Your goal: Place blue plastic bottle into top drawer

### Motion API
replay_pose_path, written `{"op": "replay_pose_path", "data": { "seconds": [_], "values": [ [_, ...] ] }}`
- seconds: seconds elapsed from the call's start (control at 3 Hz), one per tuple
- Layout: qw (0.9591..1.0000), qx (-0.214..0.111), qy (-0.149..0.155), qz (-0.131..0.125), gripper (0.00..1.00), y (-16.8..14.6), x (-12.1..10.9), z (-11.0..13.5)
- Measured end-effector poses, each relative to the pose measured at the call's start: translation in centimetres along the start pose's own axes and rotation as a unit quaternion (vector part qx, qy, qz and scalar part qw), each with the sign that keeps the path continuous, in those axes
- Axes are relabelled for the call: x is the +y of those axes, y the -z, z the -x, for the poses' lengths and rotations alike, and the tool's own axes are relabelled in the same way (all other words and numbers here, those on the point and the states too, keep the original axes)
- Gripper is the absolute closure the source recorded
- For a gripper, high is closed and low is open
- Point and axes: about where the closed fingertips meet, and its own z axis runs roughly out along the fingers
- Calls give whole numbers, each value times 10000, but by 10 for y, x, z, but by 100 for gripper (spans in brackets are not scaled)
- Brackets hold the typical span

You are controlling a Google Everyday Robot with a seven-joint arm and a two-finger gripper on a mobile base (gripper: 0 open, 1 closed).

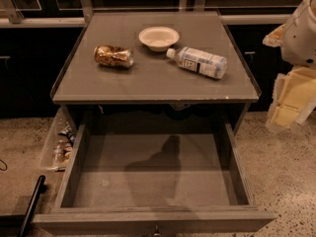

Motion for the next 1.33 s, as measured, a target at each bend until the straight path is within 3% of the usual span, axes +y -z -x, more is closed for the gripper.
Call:
{"op": "replay_pose_path", "data": {
  "seconds": [0.67, 1.33],
  "values": [
    [9999, -54, 85, -94, 0, -3, -4, 6],
    [9959, -504, 634, -392, 0, -33, -44, 30]
  ]
}}
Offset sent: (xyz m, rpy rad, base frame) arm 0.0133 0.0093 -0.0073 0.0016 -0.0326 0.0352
